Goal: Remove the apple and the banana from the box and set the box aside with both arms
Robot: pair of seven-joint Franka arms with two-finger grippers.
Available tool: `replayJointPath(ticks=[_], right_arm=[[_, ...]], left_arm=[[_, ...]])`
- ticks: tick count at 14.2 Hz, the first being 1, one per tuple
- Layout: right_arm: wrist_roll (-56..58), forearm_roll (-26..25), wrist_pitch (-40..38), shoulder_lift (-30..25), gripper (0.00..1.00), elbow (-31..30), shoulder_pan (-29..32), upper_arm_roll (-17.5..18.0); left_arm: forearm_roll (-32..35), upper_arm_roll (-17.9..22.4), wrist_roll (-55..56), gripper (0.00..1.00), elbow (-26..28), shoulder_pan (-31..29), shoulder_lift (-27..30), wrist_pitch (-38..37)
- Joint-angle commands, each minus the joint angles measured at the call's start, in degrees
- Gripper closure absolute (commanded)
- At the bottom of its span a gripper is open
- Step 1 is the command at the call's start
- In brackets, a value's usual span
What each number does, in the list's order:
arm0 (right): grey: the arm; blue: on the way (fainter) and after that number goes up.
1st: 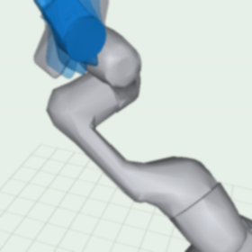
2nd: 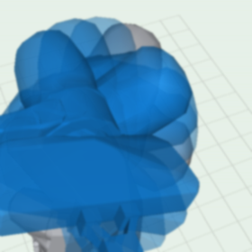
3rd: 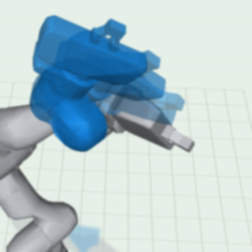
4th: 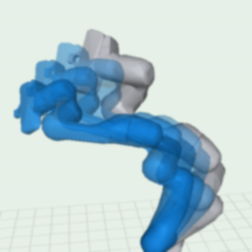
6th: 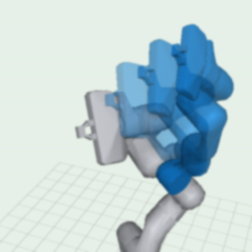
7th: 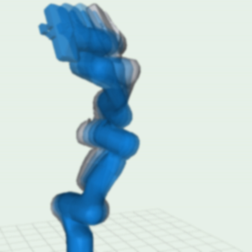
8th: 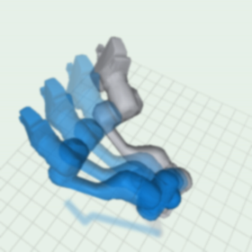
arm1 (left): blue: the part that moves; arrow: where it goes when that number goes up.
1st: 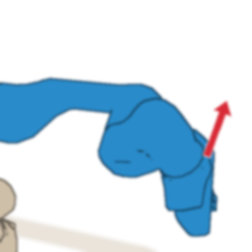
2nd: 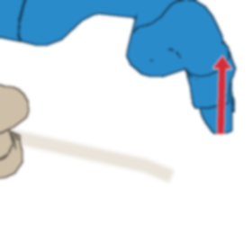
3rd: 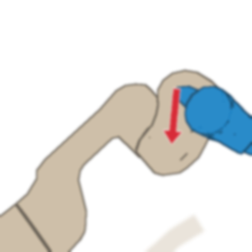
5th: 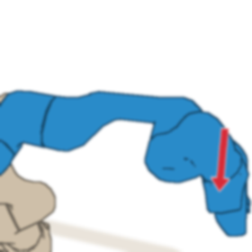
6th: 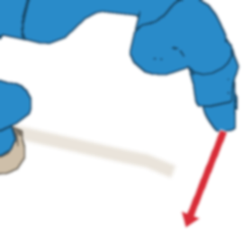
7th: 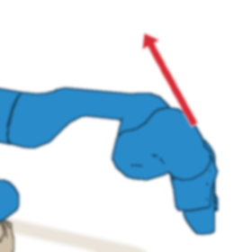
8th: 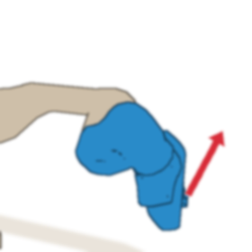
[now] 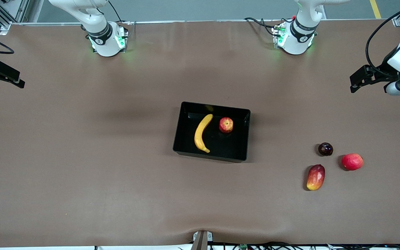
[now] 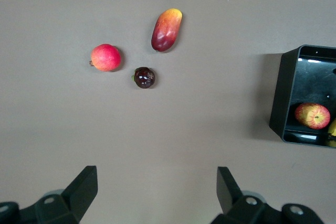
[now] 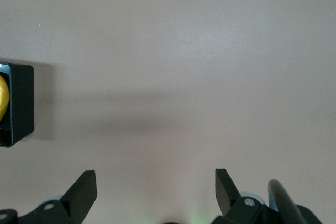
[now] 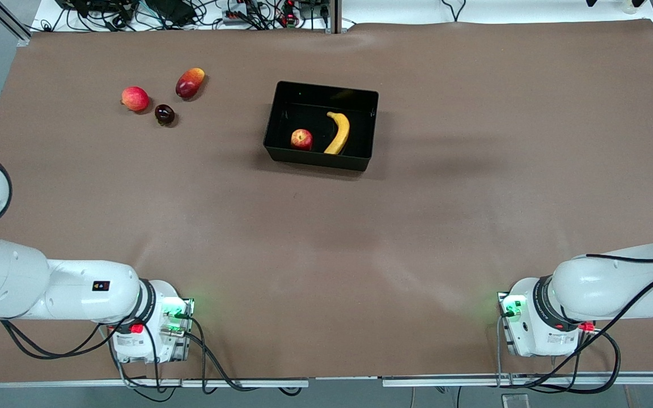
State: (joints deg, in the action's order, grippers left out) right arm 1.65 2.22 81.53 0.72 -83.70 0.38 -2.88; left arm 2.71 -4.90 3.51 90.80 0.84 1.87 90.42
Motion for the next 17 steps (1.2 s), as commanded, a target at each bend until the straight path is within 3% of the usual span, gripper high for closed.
replayJointPath(ticks=[1,7,17], right_arm=[[0.72,0.06,-0.41,0.34,0.0,0.38,0.94,0.69],[0.81,-0.11,0.03,0.34,0.0,0.65,1.21,0.69],[0.28,0.06,-0.23,0.6,0.0,0.56,1.38,0.69]], left_arm=[[-0.16,-0.02,-0.08,0.0,-0.62,-0.92,0.85,-1.03],[-0.16,-0.81,0.01,0.0,-2.9,-0.06,-1.07,-1.21],[-2.01,-4.86,9.49,0.0,0.07,13.91,-9.87,-0.34]])
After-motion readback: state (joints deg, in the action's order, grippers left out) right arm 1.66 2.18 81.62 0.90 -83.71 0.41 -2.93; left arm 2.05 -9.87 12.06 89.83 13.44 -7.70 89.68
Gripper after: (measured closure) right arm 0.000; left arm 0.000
